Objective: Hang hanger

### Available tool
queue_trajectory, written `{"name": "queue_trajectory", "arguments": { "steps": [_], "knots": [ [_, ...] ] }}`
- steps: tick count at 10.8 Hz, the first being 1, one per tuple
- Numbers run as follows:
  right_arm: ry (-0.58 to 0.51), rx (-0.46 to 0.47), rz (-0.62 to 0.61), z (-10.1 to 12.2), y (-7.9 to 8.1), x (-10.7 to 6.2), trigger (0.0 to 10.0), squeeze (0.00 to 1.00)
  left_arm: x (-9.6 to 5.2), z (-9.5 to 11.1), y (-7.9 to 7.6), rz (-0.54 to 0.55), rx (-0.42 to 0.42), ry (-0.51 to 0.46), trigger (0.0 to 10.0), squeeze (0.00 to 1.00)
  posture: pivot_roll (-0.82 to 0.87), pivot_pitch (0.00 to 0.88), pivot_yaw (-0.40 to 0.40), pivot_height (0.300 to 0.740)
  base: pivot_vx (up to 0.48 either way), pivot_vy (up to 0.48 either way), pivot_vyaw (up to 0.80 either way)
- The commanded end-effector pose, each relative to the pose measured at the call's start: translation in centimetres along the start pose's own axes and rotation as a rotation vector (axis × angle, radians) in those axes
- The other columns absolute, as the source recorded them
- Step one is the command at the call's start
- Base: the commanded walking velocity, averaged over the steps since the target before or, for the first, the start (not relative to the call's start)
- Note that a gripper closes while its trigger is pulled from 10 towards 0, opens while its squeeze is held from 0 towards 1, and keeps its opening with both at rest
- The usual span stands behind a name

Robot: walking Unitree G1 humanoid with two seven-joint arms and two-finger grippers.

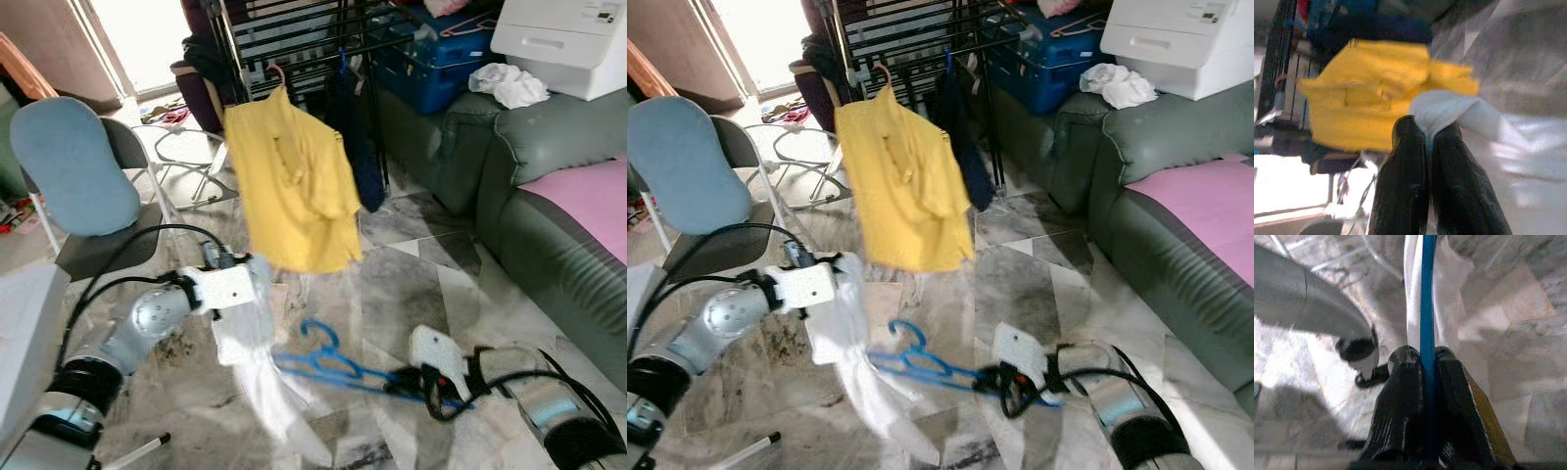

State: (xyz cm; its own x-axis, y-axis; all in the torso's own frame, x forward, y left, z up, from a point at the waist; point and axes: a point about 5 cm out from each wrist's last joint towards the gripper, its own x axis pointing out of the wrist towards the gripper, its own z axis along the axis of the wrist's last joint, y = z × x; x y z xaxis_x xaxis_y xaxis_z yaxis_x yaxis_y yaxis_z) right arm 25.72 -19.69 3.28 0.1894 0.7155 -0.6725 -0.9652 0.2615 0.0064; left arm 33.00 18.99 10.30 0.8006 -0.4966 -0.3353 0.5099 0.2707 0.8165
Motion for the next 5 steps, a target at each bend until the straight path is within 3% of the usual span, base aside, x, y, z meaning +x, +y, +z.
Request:
{"name": "queue_trajectory", "arguments": {
  "steps": [1,4,5],
  "knots": [
    [0.028,-0.011,0.019,-0.2,0.3,0.0,10.0,0.0,-0.7,-1.3,2.1,0.096,0.014,0.075,10.0,0.0,-0.06,0.0,0.135,0.74,0.0,0.0,0.0],
    [-0.004,0.021,-0.022,-0.4,0.8,0.1,10.0,0.0,-0.7,-0.1,1.7,0.076,-0.089,-0.021,10.0,0.0,-0.07,0.0,0.151,0.74,0.0,0.0,0.0],
    [-0.026,0.014,-0.044,-0.1,0.9,0.5,10.0,0.0,-0.7,1.3,0.3,-0.029,-0.089,-0.117,10.0,0.0,-0.07,0.0,0.158,0.74,0.0,0.0,0.0]
  ]
}}
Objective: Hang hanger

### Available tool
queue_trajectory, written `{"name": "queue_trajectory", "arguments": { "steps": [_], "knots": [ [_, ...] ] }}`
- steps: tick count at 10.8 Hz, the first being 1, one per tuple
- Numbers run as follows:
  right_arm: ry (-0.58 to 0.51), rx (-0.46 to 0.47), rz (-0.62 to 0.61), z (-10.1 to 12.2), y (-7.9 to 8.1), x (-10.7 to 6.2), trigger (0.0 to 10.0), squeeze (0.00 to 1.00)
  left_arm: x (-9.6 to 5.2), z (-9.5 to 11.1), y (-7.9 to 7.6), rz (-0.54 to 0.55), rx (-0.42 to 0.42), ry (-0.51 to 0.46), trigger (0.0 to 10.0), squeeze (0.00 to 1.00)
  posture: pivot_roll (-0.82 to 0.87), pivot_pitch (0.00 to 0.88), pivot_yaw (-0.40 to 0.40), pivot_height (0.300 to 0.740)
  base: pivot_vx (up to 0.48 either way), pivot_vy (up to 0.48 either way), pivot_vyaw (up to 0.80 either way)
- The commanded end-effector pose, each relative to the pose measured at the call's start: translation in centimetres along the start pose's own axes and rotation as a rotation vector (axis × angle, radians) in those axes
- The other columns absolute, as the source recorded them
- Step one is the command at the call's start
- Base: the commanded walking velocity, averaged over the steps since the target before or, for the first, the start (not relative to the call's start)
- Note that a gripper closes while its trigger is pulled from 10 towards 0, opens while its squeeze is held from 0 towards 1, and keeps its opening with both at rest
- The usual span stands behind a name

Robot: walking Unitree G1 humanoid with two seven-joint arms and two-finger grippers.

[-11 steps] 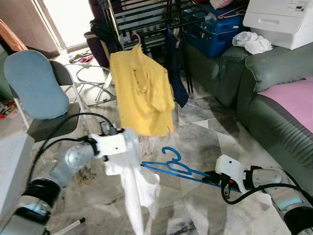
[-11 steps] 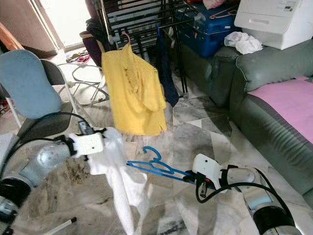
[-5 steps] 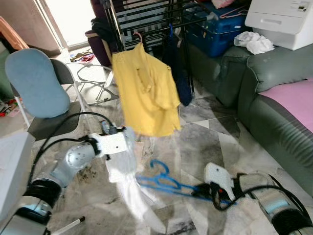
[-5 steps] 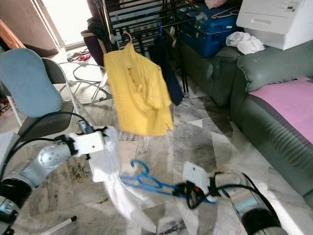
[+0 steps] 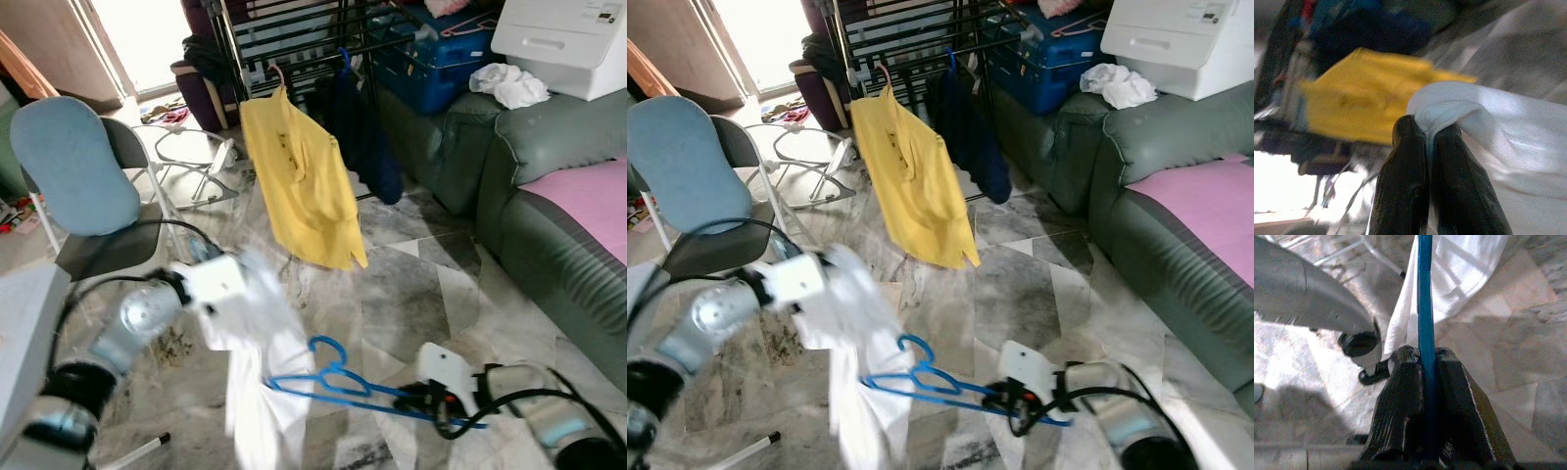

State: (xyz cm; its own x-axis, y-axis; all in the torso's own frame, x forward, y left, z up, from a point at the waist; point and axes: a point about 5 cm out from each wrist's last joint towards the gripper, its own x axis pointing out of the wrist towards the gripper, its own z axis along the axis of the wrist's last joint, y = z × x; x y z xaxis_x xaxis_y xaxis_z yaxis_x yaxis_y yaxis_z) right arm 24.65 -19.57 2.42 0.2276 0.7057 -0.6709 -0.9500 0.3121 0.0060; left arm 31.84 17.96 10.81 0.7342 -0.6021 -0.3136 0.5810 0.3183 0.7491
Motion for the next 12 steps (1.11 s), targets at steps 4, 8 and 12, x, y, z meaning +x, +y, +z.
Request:
{"name": "queue_trajectory", "arguments": {
  "steps": [4,8,12],
  "knots": [
    [-0.012,-0.052,-0.116,0.9,-1.3,-0.2,10.0,0.0,-1.0,1.5,-0.8,-0.037,-0.016,-0.064,10.0,0.0,-0.06,0.0,0.16,0.74,0.0,0.0,0.0],
    [-0.006,-0.061,-0.115,1.0,-1.5,-0.6,10.0,0.0,-2.7,-2.0,-0.1,0.081,-0.018,0.183,10.0,0.0,-0.06,0.0,0.152,0.74,0.0,0.0,0.0],
    [-0.052,-0.057,-0.102,1.8,-1.6,-0.8,10.0,0.0,-2.1,-2.4,-0.8,0.071,-0.017,0.241,10.0,0.0,-0.06,0.0,0.153,0.74,0.0,0.0,0.0]
  ]
}}
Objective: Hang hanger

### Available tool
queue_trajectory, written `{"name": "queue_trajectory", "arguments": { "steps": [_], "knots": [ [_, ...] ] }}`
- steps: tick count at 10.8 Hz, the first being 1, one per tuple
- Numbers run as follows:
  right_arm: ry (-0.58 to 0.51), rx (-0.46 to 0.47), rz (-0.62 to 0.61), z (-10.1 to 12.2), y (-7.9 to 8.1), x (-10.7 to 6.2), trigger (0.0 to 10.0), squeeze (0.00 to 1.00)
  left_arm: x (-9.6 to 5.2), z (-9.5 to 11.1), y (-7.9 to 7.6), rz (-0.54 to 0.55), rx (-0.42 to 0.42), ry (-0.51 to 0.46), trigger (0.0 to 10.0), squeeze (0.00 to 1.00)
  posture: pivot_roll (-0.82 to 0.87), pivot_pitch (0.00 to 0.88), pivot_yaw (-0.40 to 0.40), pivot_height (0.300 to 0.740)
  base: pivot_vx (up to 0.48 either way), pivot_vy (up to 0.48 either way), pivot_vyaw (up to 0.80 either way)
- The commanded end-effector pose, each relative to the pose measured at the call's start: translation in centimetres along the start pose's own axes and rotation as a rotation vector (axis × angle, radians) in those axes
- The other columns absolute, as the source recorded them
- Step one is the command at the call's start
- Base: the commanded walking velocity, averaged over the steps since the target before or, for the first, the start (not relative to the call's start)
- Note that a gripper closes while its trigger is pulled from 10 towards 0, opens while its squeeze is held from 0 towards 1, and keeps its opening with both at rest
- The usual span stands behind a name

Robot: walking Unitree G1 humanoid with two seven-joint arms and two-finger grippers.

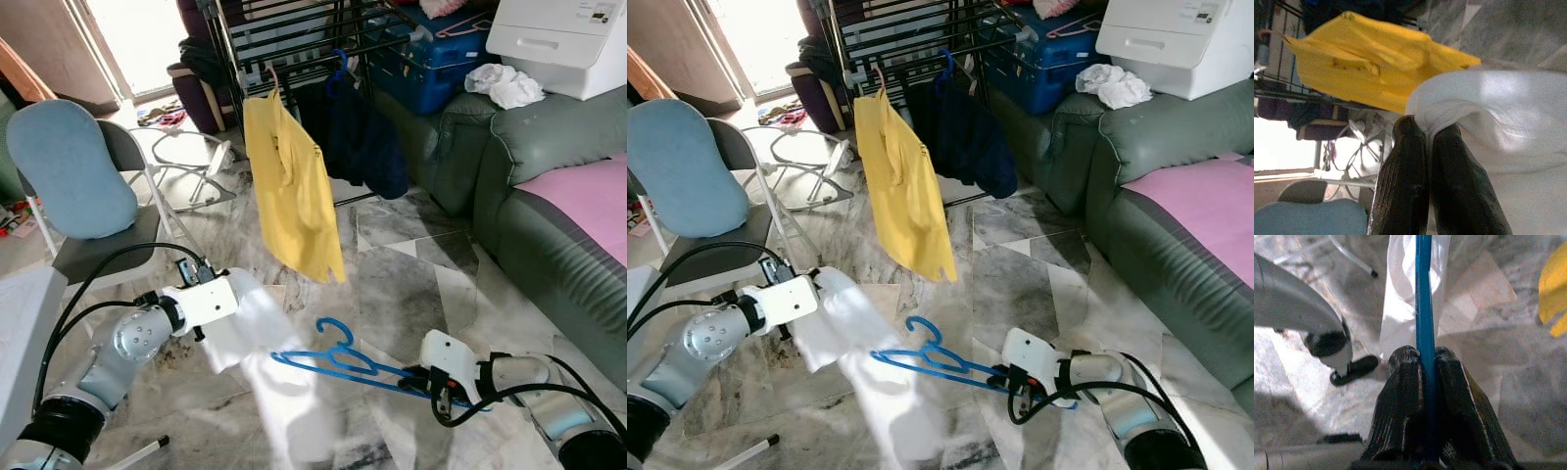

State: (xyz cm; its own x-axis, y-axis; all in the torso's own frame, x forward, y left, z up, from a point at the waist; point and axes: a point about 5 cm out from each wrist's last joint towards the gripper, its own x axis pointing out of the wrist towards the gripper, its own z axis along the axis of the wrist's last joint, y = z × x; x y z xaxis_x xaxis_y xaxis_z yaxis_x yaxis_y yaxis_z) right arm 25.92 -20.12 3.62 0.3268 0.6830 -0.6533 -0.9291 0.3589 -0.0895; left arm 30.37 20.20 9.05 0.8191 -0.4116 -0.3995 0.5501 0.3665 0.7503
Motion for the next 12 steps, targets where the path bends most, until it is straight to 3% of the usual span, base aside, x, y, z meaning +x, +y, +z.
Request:
{"name": "queue_trajectory", "arguments": {
  "steps": [1,4,8,10,12],
  "knots": [
    [-0.061,-0.011,-0.006,1.3,-0.2,0.4,10.0,0.0,0.0,-0.5,0.3,0.017,-0.007,0.029,10.0,0.0,-0.06,0.0,0.153,0.74,0.0,0.0,0.0],
    [-0.049,-0.015,-0.023,1.2,-0.1,1.1,10.0,0.0,0.3,0.7,-0.5,0.003,-0.057,-0.026,10.0,0.0,-0.06,0.0,0.152,0.74,0.0,0.0,0.0],
    [-0.051,0.0,-0.006,1.3,-0.1,1.7,10.0,0.0,0.4,2.4,0.1,0.025,-0.079,-0.099,10.0,0.0,-0.05,0.0,0.144,0.74,0.0,0.0,0.0],
    [-0.039,0.003,-0.007,1.0,-0.1,1.8,10.0,0.0,-0.1,3.1,0.1,-0.009,-0.078,-0.12,10.0,0.0,-0.05,0.0,0.142,0.74,0.0,0.0,0.0],
    [-0.033,-0.001,-0.031,0.8,-0.4,1.6,10.0,0.0,-1.5,3.3,0.4,-0.027,-0.079,-0.11,10.0,0.0,-0.05,0.0,0.141,0.74,0.0,0.0,0.0]
  ]
}}
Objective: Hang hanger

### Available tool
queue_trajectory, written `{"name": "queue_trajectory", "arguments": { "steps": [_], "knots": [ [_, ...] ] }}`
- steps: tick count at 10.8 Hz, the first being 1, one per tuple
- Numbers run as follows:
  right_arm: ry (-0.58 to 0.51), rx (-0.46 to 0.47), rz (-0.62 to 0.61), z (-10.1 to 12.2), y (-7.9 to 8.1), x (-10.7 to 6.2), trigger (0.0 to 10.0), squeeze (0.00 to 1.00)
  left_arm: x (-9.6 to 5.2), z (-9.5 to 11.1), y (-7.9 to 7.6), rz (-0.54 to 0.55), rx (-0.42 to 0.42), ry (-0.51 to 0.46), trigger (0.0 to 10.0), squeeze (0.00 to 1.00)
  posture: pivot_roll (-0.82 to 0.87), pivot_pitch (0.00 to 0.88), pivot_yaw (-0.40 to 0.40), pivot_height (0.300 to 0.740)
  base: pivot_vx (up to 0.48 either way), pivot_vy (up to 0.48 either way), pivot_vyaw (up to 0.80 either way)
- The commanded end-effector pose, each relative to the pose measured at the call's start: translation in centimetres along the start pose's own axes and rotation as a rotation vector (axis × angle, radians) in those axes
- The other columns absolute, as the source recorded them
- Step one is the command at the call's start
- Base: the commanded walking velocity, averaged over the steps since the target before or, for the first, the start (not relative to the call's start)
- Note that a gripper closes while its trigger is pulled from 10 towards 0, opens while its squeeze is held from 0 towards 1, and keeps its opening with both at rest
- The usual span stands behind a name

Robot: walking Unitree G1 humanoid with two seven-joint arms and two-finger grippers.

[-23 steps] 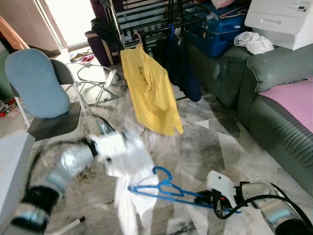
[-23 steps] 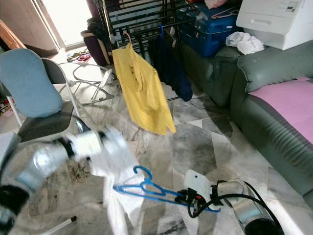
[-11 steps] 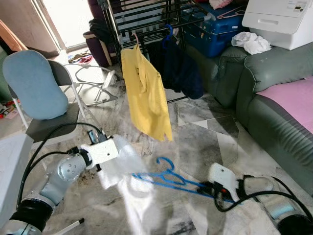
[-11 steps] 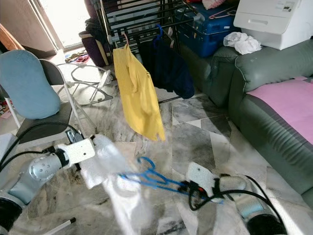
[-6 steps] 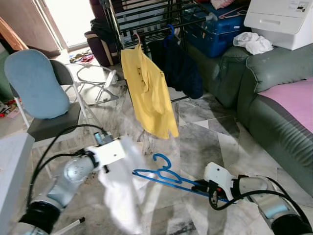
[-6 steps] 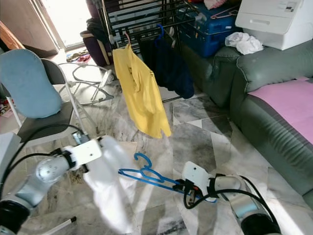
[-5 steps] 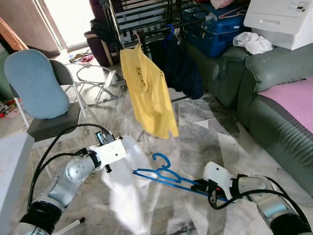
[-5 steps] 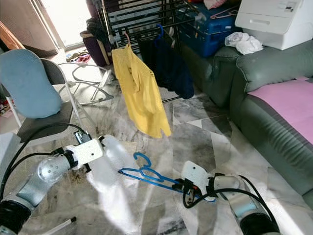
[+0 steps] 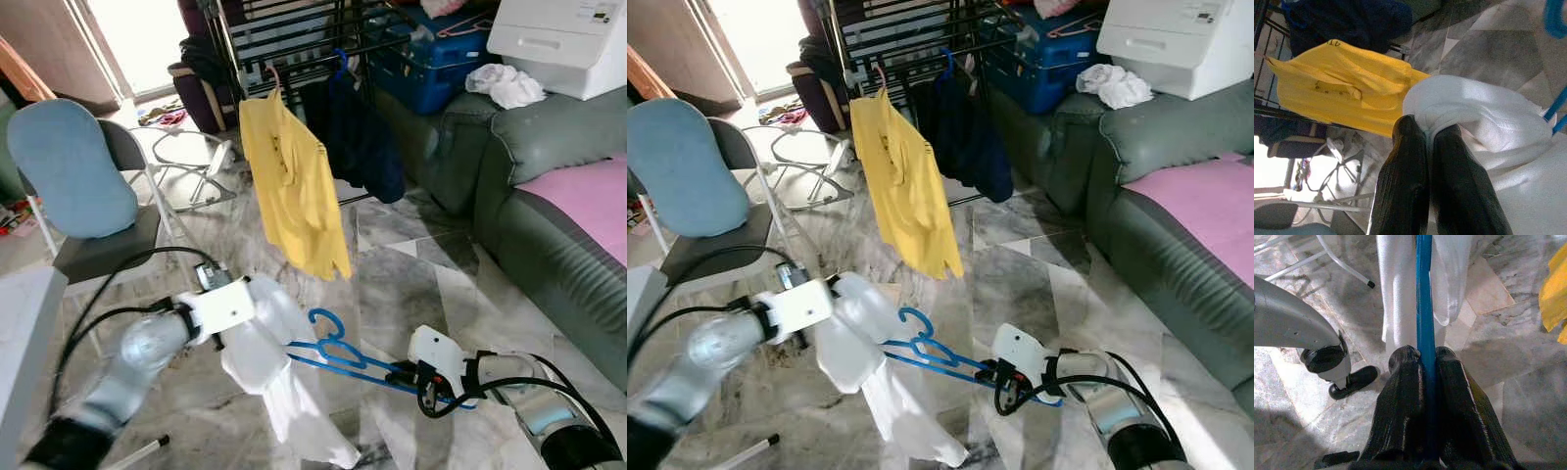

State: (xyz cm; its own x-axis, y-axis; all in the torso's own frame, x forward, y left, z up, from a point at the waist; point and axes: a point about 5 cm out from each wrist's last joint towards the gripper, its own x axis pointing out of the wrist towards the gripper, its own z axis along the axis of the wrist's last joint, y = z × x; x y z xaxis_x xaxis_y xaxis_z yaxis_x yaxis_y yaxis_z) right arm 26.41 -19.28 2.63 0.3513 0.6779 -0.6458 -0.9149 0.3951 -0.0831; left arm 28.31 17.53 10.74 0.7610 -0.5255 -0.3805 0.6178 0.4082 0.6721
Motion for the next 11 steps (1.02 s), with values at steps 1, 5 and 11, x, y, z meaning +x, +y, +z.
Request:
{"name": "queue_trajectory", "arguments": {
  "steps": [1,5,11],
  "knots": [
    [-0.023,-0.027,-0.015,0.8,-0.4,0.3,10.0,0.0,-0.8,0.6,1.1,0.025,0.002,-0.02,10.0,0.0,-0.04,0.0,0.14,0.74,0.0,0.0,0.0],
    [-0.12,0.032,-0.293,2.6,-3.1,1.4,10.0,0.0,-1.1,6.6,-1.3,-0.083,-0.044,-0.332,10.0,0.0,-0.03,0.0,0.132,0.74,0.0,0.0,0.0],
    [-0.375,0.54,-0.699,4.0,-7.7,-0.6,10.0,0.0,-1.0,7.6,-2.3,-0.065,-0.147,-0.405,10.0,0.0,-0.02,0.0,0.129,0.74,0.0,0.0,0.0]
  ]
}}
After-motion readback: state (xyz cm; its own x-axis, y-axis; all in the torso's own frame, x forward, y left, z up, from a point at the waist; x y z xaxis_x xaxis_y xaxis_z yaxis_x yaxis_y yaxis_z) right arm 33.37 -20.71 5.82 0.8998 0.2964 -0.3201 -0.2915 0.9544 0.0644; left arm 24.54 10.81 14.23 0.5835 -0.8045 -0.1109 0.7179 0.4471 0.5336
